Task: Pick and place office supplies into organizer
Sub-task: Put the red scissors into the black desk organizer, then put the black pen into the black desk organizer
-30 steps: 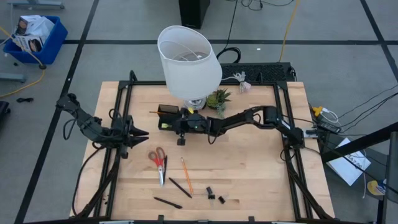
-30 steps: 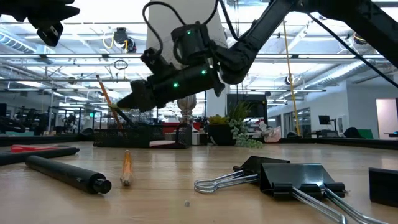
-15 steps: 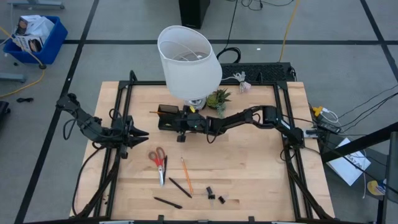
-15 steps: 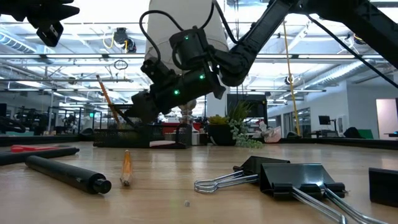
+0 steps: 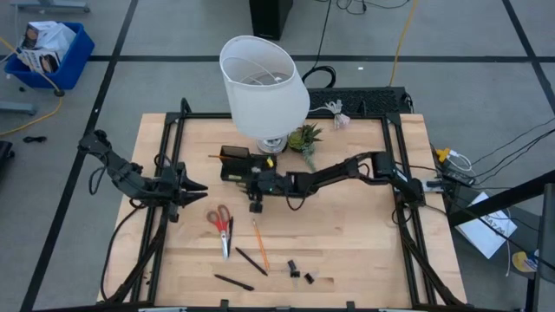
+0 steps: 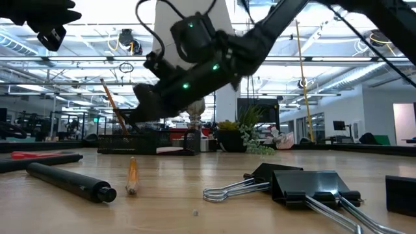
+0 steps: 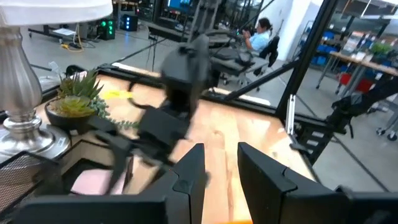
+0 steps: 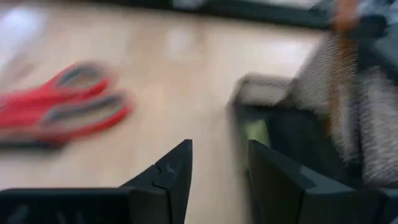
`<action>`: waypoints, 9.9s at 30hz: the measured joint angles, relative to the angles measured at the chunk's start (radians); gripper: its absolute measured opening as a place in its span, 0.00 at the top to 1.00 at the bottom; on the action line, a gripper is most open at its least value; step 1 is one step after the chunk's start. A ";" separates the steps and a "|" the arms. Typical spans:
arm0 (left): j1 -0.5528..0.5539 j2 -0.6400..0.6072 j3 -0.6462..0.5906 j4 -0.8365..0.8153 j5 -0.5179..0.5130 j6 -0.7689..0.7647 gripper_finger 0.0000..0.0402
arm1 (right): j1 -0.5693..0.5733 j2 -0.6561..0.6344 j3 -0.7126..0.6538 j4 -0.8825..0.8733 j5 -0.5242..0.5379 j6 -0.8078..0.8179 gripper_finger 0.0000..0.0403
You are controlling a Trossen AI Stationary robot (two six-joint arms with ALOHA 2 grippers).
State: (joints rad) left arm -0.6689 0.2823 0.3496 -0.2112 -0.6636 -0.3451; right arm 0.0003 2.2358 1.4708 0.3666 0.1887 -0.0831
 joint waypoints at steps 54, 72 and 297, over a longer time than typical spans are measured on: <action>0.001 0.327 0.000 0.153 0.113 0.036 0.76 | 0.293 -1.441 -1.385 0.504 0.316 0.071 0.66; 0.001 0.326 -0.001 0.063 0.259 0.036 0.76 | 0.289 -1.545 -1.454 0.496 0.466 0.041 0.65; 0.425 0.976 0.645 -0.805 0.280 0.035 0.81 | 0.289 -1.545 -1.456 0.496 0.465 0.041 0.65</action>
State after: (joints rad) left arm -0.2436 1.2587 0.9950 -1.0157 -0.3839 -0.3101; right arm 0.2895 0.6903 0.0146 0.8624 0.6533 -0.0418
